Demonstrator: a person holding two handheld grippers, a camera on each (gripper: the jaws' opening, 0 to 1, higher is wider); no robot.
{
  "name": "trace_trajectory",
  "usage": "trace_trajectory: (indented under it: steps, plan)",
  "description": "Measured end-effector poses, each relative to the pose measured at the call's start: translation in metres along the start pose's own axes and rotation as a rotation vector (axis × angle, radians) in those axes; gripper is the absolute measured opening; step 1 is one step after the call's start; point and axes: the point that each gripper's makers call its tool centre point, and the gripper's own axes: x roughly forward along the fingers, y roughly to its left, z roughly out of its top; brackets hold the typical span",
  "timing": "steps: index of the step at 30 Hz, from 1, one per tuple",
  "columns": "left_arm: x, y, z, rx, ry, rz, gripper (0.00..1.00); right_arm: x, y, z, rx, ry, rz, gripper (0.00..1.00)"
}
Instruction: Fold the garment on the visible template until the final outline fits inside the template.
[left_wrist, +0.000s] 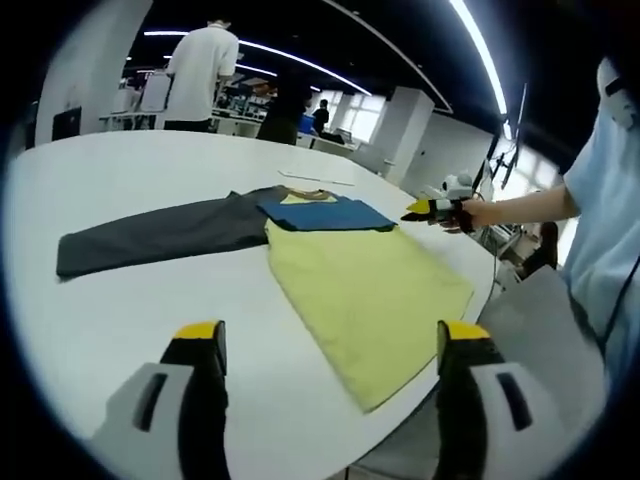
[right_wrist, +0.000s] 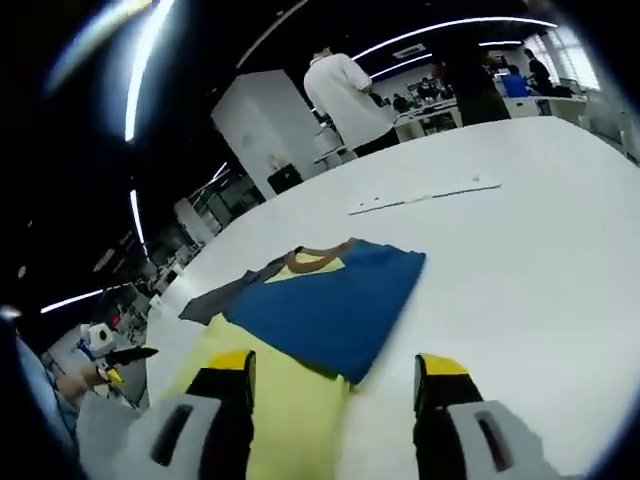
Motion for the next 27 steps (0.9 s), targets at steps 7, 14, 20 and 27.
trace_trajectory:
  steps: [7, 14, 20, 27]
  plan:
    - [-0.002, 0.006, 0.004, 0.015, 0.008, 0.007, 0.83, -0.014, 0.010, -0.004, -0.083, 0.016, 0.013, 0.92]
    - [-0.003, 0.028, 0.014, -0.006, 0.005, 0.049, 0.78, -0.022, 0.012, -0.009, -0.159, 0.034, -0.001, 1.00]
    - [-0.004, 0.062, 0.028, 0.009, 0.010, 0.124, 0.73, -0.026, 0.028, -0.014, -0.187, 0.047, 0.029, 1.00]
    - [-0.014, 0.102, 0.040, 0.014, 0.018, 0.200, 0.68, -0.032, 0.045, -0.022, -0.173, 0.048, 0.053, 1.00]
